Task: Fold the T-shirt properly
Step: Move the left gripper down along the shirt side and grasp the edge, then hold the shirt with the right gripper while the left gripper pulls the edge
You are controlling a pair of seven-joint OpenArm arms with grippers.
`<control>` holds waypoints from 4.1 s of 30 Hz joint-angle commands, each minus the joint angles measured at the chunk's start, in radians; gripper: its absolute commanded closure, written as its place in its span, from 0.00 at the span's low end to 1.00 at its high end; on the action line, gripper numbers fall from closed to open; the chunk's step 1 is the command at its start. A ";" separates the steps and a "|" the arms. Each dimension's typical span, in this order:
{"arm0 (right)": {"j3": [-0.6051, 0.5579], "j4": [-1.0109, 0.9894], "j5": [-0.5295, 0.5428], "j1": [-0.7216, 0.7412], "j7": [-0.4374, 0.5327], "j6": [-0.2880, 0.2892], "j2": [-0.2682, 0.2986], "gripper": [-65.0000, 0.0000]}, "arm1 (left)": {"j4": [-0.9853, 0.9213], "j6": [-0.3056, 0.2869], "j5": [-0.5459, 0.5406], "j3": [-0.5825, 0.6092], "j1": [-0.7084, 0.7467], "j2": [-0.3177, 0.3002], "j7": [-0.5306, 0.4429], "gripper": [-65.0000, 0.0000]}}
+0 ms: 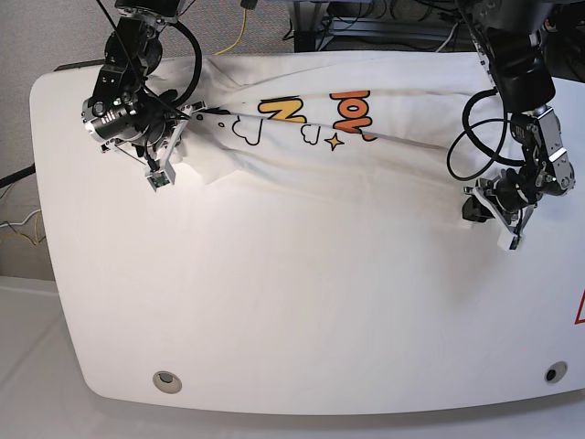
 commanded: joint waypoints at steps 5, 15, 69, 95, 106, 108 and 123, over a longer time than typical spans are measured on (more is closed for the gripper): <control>0.002 0.017 0.002 0.031 0.004 0.003 0.001 1.00 | -0.003 -0.001 0.040 0.008 0.004 -0.023 0.084 0.87; 0.002 0.017 0.001 0.081 0.004 0.003 -0.001 1.00 | -0.001 -0.001 0.040 0.008 -0.011 -0.026 0.084 0.87; 0.002 0.015 0.004 0.123 0.004 0.003 -0.002 1.00 | 0.263 -0.001 0.072 0.007 -0.094 -0.018 0.372 0.81; 0.002 0.015 0.004 0.123 0.004 0.003 -0.016 1.00 | 0.186 -0.001 0.192 0.008 -0.025 0.030 0.133 0.08; 0.002 0.015 0.004 0.123 0.004 0.003 -0.018 1.00 | 0.128 -0.001 0.253 0.025 -0.022 0.088 0.081 0.08; 0.002 0.015 0.004 0.123 0.004 0.003 -0.018 1.00 | 0.128 -0.001 0.253 0.031 -0.022 0.090 0.081 0.08; 0.002 0.015 0.004 0.123 0.004 0.003 -0.018 1.00 | 0.125 -0.001 0.253 0.073 -0.022 0.091 0.084 0.78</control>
